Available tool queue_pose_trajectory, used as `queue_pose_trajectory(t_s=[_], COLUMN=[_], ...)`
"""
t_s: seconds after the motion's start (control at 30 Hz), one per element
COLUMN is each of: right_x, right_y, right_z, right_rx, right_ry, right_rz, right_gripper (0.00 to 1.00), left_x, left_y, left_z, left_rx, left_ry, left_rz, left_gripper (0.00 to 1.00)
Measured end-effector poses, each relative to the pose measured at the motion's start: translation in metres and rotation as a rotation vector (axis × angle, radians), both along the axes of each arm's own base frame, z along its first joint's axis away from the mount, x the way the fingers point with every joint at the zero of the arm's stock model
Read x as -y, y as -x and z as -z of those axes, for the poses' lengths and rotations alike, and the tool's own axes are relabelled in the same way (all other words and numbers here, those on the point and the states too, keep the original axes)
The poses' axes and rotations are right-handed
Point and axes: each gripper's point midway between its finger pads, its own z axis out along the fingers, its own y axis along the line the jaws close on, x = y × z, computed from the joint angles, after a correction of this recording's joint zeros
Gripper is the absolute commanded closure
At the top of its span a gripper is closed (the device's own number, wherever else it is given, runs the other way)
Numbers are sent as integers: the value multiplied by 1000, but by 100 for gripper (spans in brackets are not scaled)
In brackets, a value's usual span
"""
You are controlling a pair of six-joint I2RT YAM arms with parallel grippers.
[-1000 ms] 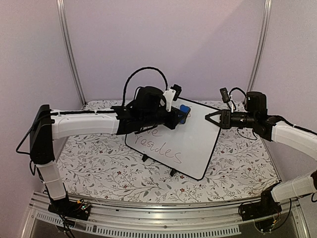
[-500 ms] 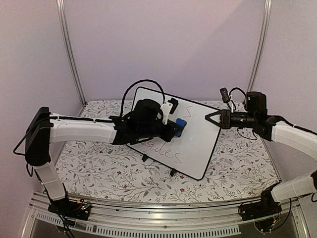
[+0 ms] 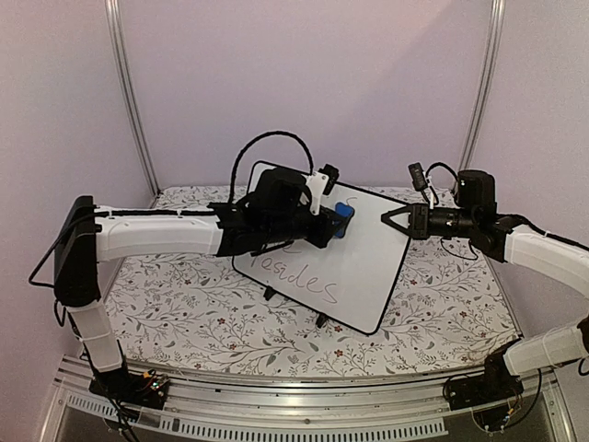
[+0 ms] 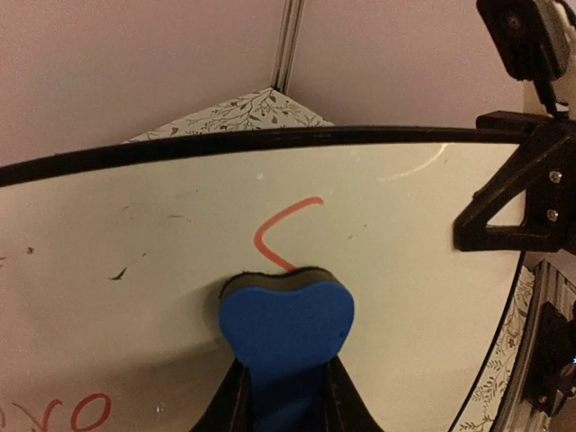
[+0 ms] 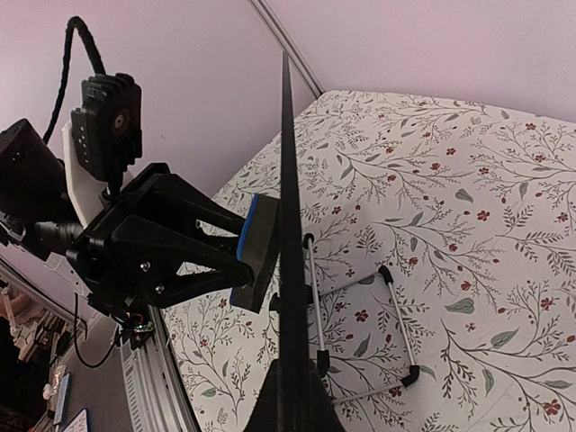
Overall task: Erase the whiteboard
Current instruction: Erase the whiteboard from the whiteboard stand.
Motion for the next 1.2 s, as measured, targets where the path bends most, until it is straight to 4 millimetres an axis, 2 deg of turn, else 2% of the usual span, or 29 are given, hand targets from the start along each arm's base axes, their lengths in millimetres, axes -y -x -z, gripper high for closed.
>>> queue_pose_trajectory(t_s=[0.13, 0.3, 0.43, 0.63, 0.7, 0.93, 1.2], right_x=[0, 0, 0, 0, 0, 0, 2], right_y=[0, 0, 0, 0, 0, 0, -2], right_z=[0, 0, 0, 0, 0, 1, 3], right_rx=[1, 2, -2, -4, -5, -6, -38], right_ry=[0, 1, 0, 0, 0, 0, -5], right_rz=[0, -2, 1, 3, 4, 5, 28], right_gripper=[100, 100, 100, 100, 100, 100, 100], left_x=[4, 4, 0, -19, -21, -20, -5], left_y=[-4, -3, 3, 12, 12, 8, -9], left_z=[-9, -6, 8, 34, 38, 33, 11], left_rx=[13, 9, -13, -59, -63, -42, 24], left_ry=[16, 20, 10, -29, -35, -62, -80], left_rz=[0, 8, 21, -10, -23, -69, -112], left_gripper=[100, 100, 100, 100, 100, 100, 100])
